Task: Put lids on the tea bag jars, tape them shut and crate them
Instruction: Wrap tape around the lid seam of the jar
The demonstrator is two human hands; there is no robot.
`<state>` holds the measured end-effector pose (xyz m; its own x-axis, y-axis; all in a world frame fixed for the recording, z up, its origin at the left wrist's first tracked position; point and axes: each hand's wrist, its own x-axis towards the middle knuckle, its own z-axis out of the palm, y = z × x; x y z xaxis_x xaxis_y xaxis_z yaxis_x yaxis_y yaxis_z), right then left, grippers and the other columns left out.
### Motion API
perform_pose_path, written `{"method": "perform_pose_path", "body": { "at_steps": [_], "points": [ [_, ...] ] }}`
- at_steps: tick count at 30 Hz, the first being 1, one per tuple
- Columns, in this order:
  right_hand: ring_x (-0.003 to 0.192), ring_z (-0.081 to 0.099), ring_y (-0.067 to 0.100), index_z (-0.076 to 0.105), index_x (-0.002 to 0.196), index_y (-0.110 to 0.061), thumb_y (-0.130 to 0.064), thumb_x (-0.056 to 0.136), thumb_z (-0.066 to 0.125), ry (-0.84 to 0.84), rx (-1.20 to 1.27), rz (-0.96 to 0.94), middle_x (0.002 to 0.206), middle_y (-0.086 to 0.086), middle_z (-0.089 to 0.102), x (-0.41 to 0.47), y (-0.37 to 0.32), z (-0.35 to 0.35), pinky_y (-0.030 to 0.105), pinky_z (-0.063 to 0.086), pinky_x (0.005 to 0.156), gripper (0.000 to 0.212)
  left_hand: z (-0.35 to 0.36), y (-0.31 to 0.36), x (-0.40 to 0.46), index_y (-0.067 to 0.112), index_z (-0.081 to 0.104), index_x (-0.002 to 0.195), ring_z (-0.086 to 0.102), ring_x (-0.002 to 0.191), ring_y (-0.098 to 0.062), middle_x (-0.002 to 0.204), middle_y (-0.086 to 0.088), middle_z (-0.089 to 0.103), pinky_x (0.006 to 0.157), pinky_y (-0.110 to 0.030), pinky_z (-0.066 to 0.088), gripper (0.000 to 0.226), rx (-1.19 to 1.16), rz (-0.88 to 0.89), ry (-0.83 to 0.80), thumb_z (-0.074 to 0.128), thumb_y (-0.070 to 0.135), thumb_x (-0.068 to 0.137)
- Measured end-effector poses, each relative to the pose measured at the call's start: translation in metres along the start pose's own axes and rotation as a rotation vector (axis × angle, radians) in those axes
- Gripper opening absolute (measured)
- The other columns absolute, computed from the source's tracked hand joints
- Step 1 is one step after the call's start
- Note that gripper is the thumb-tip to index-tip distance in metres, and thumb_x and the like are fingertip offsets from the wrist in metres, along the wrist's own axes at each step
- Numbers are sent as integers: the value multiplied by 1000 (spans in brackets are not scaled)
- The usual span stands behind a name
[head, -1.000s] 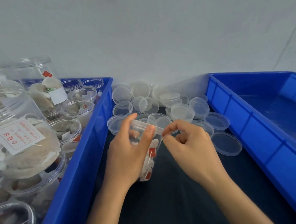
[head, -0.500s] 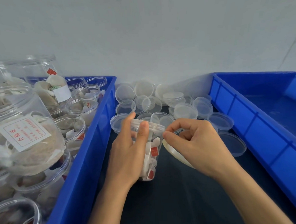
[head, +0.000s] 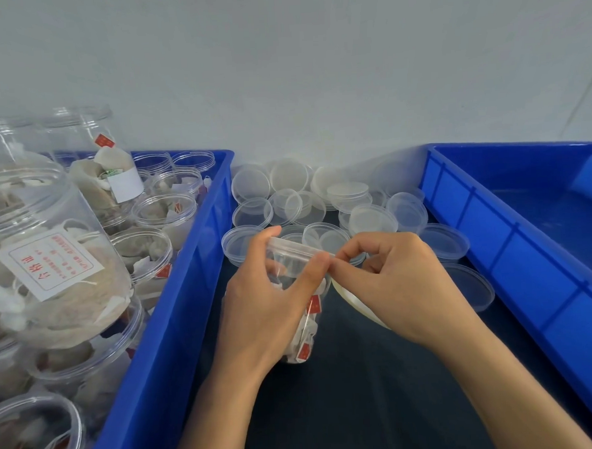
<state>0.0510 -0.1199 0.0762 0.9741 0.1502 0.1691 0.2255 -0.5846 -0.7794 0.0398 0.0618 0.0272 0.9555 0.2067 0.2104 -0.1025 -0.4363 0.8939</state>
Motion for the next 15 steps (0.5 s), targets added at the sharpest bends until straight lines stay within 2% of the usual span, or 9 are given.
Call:
{"method": "perform_pose_path", "body": {
  "at_steps": [4, 11, 15],
  "points": [
    [41, 39, 9, 72, 90, -41, -64, 89, 68, -4, -6, -13, 45, -9, 49, 0, -1, -2, 30, 35, 53, 24, 2, -2, 2, 60, 39, 140, 67, 103, -1, 116, 20, 64, 85, -30, 58, 87, -6, -3, 17, 51, 100, 63],
    [41, 40, 8, 72, 91, -40, -56, 91, 69, -47, -10, -25, 46, -8, 50, -2, -2, -5, 29, 35, 52, 16, 1, -4, 5, 54, 39, 146, 61, 93, 8, 105, 27, 61, 71, -15, 42, 97, 2, -26, 10, 28, 106, 65],
    [41, 41, 7, 72, 91, -40, -54, 91, 70, -50, -16, -27, 46, -9, 51, 0, -3, -5, 29, 35, 55, 15, 0, -4, 4, 58, 40, 143, 62, 93, 8, 103, 29, 60, 71, -15, 39, 91, 15, -34, 10, 17, 106, 69]
  ]
}}
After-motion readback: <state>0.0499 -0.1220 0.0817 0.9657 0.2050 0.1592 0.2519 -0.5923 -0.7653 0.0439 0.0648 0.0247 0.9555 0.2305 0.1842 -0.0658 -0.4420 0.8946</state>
